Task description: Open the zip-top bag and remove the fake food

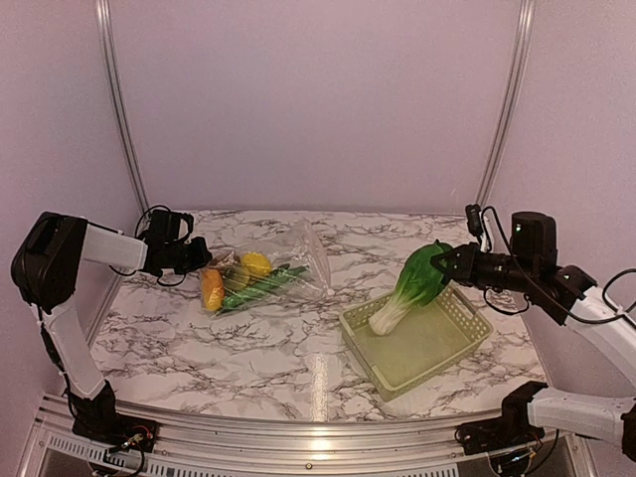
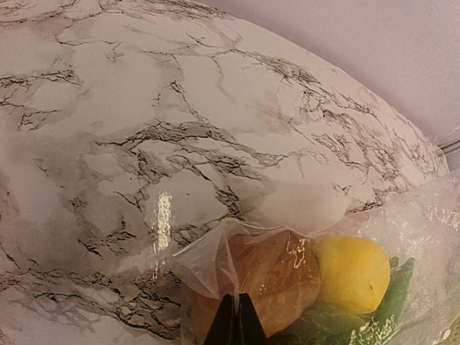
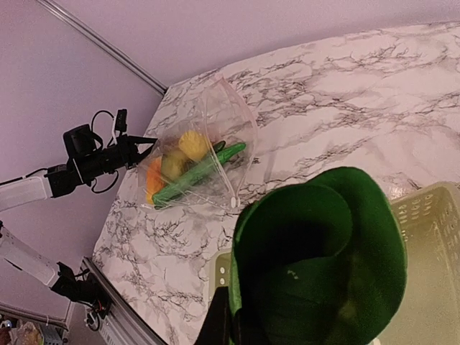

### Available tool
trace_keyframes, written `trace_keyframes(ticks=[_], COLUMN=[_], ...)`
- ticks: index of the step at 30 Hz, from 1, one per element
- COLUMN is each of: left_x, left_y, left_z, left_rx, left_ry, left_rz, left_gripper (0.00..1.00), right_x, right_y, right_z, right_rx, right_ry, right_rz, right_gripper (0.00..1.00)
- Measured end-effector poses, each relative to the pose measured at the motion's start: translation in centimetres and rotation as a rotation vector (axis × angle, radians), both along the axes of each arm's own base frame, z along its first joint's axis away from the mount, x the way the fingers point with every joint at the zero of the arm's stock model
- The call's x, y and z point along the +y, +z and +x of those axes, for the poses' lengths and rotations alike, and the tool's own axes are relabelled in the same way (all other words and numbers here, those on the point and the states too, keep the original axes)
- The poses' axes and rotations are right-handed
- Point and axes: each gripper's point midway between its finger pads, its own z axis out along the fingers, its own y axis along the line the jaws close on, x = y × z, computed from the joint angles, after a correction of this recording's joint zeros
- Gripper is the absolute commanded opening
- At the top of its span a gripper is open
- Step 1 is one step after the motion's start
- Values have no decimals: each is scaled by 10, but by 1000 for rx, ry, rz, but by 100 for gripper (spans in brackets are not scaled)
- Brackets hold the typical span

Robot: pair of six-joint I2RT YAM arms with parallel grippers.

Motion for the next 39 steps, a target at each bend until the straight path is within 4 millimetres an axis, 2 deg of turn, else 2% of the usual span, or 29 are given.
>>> trace_keyframes(ticks=[4,6,7,11,14,15,19,20,27,31,35,39], left_x=[0,0,0,0,0,0,0,0,0,0,-3,-7], left_y=[0,0,0,0,0,-1,-3,-3,-3,-3,-2,-1], left_z=[0,0,0,0,0,0,0,0,-1,-1,-1,-2], left_rx=[-1,-1,-1,-2,-1,0,5,5,5,7,10,13], left_ry=[-1,-2,-2,-3,-3,-3,-3,-3,-8,-14,-30,-52], left_rz=[1,2,3,3,3,4,4,4,10,17,13,-3], left_gripper=[0,0,0,0,0,0,0,0,0,0,0,0], right_x=[4,0,-2,-17,-26,-27,-37,-40,-55,-54,-43,-18], right_y=[-4,-22,-34,-79,-102,-105,-106,-105,-81,-68,-52,-34], right_z=[-1,-2,-1,7,14,15,27,31,55,70,90,117], right_rx=[-1,37,63,169,217,223,206,192,72,20,-40,-98], right_ry=[25,20,13,-36,-69,-76,-113,-125,-186,-172,-132,-68], right_rz=[60,75,77,75,29,17,-65,-87,-204,-237,-231,-225], right_gripper=[0,0,4,40,57,63,96,98,99,97,92,87])
